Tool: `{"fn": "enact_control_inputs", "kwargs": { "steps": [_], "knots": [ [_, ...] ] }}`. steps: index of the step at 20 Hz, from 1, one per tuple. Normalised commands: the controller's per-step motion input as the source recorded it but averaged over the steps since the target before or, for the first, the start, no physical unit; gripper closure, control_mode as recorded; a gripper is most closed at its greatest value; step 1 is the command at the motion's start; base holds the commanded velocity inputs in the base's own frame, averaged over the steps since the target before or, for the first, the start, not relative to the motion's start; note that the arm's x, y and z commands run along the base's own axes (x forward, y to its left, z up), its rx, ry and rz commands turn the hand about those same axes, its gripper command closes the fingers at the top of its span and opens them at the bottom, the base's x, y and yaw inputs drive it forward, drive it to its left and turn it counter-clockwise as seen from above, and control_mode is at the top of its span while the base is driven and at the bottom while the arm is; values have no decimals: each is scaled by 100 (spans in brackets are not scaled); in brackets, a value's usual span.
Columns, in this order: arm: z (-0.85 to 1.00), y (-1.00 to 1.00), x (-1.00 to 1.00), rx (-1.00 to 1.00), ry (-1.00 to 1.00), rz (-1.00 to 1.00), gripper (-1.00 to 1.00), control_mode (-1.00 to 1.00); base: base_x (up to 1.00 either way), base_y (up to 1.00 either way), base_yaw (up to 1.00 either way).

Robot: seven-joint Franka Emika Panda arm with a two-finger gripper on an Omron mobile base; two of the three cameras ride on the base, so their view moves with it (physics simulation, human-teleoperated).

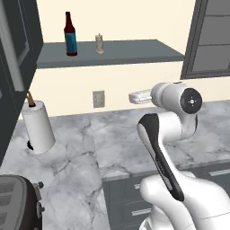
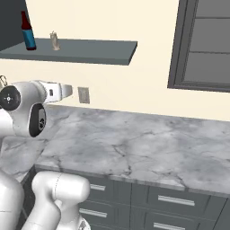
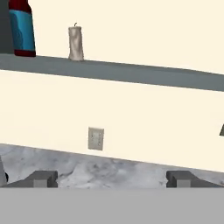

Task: Get the candle and the beer from the cabinet and move them to the dining counter.

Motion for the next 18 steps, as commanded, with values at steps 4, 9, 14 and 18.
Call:
{"fn": "enact_control_inputs", "kwargs": {
  "steps": [4, 9, 14, 18],
  "knots": [
    [65, 31, 0, 4, 6, 1, -100, -100, 0, 0, 0],
    [53, 23, 0, 10, 22, 10, -100, -100, 0, 0, 0],
    [33, 19, 3, 3, 6, 26, -100, -100, 0, 0, 0],
    [29, 11, 25, 0, 0, 16, -100, -100, 0, 0, 0]
  ]
}}
